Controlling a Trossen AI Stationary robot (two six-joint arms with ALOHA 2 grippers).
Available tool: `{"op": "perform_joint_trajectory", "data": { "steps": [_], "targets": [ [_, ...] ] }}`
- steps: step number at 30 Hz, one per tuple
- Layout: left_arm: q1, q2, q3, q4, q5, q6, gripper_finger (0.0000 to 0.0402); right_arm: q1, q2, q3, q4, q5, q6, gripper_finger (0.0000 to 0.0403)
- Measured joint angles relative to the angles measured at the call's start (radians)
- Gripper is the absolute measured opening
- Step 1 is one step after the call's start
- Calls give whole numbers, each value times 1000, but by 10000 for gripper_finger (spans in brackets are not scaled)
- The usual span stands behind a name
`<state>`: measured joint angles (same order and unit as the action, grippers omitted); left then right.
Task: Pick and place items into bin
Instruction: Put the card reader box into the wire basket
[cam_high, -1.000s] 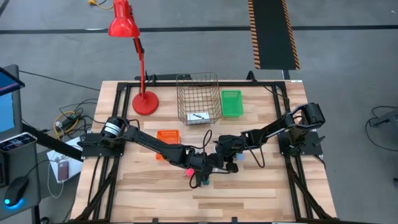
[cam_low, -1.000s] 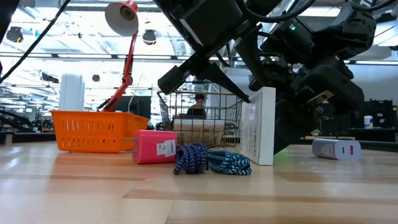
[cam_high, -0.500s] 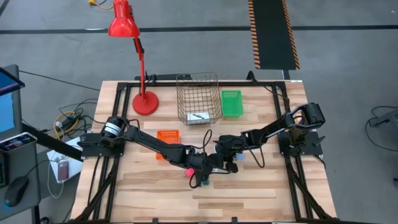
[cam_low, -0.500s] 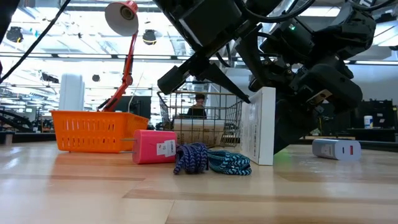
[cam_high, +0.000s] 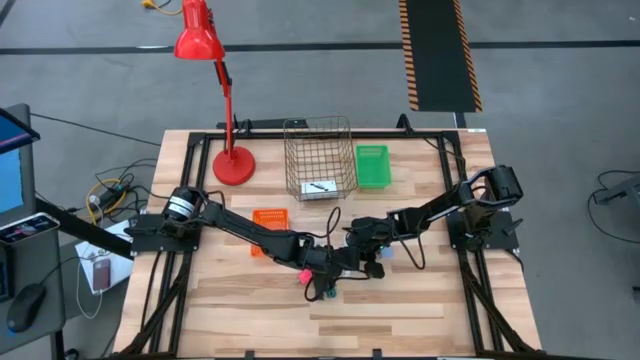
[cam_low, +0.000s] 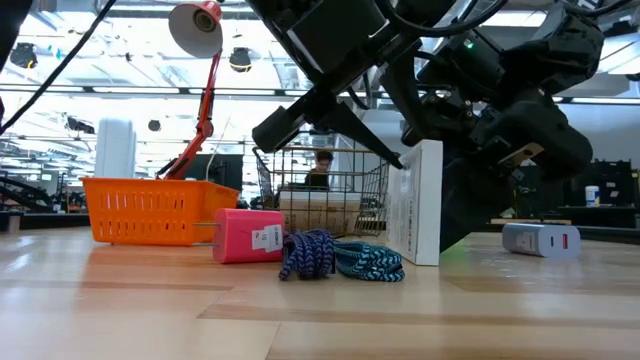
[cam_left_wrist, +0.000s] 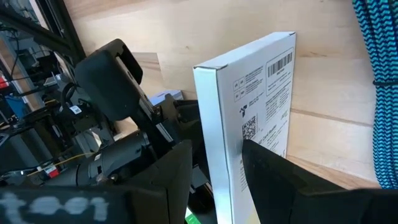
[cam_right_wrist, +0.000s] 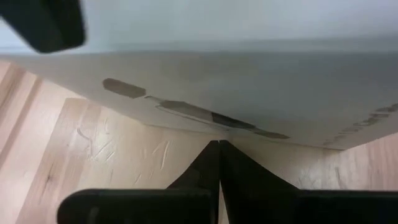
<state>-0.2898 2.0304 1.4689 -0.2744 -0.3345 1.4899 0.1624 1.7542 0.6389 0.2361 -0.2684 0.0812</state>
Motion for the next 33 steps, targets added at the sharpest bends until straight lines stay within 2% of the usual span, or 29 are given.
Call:
{"op": "perform_joint_trajectory", "data": {
  "steps": [33],
  "targets": [
    [35, 0, 0, -46, 68, -35, 135, 1, 0, 0, -10, 2, -48, 0]
  ]
}}
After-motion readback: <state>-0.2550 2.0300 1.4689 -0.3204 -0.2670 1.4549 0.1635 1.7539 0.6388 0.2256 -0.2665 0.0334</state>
